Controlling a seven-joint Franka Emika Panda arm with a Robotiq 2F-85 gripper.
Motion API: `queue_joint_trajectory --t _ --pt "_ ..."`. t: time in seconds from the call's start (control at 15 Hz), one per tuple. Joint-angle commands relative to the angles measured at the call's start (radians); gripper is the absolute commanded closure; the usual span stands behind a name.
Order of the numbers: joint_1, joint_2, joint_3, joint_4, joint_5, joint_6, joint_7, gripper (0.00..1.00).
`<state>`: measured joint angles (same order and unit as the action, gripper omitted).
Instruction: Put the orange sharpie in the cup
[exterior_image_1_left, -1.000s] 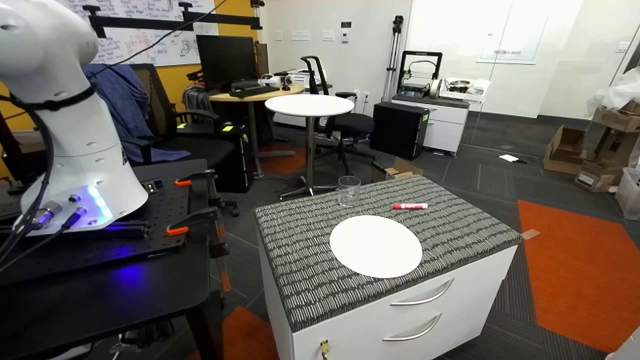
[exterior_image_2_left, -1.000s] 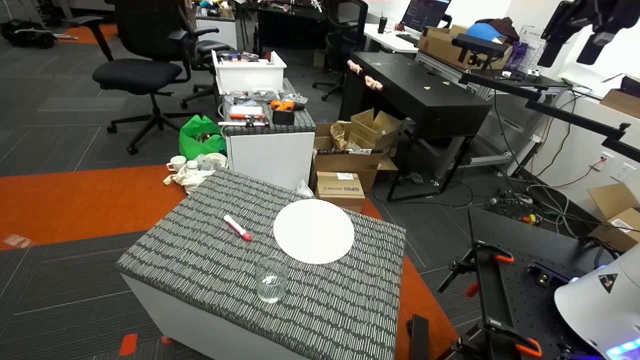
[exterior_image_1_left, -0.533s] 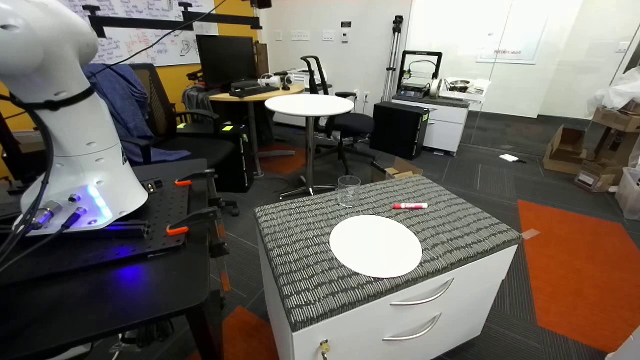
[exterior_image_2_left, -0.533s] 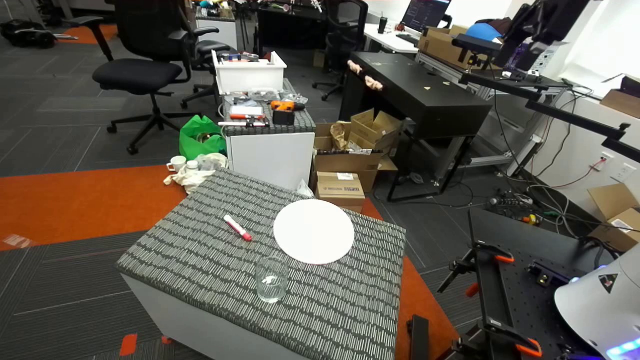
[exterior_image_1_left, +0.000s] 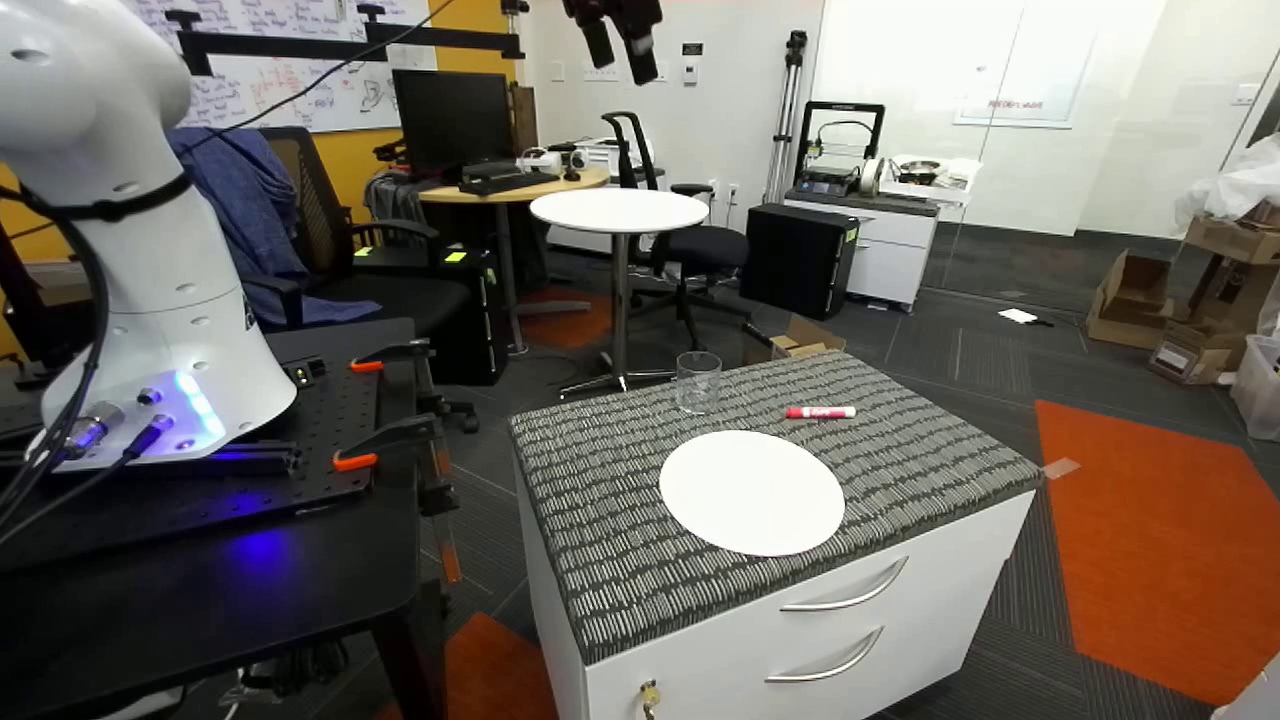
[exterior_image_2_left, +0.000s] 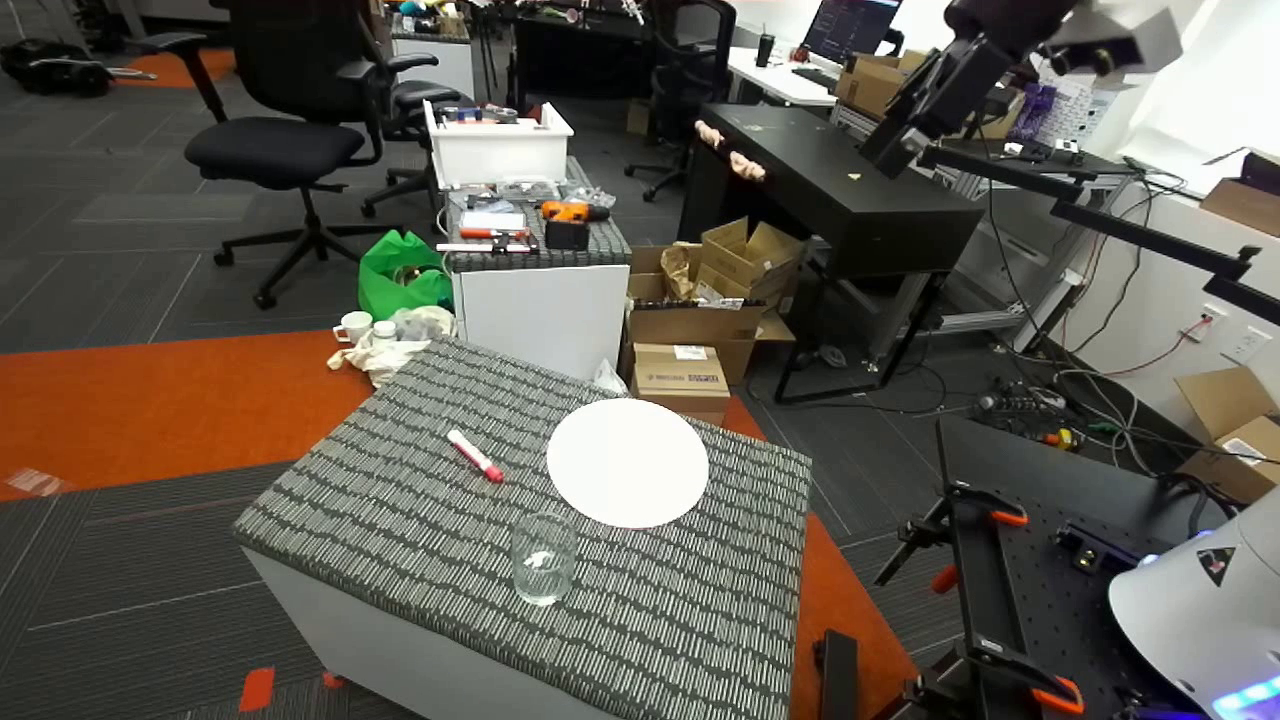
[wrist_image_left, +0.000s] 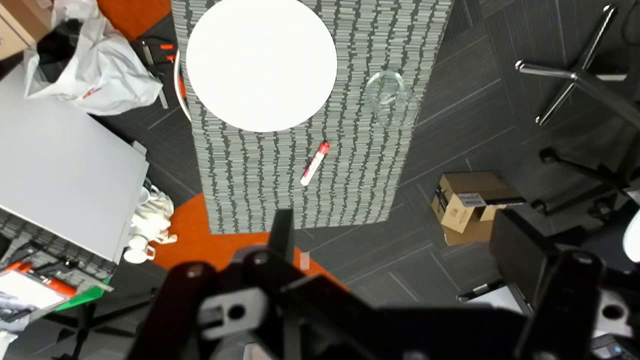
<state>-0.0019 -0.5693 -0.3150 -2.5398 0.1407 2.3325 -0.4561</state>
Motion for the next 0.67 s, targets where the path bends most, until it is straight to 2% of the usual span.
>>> queue_joint_trajectory --t 0.0,0.33,0.6 --pt "0.039 0.073 0.038 -0.048 0.043 0.23 0.008 0.0" --pt "0.107 0.199 0.065 -0.079 0.043 0.531 0.017 0.0" --pt "0.136 0.307 0.08 -0.056 0.043 0.614 0.031 0.0"
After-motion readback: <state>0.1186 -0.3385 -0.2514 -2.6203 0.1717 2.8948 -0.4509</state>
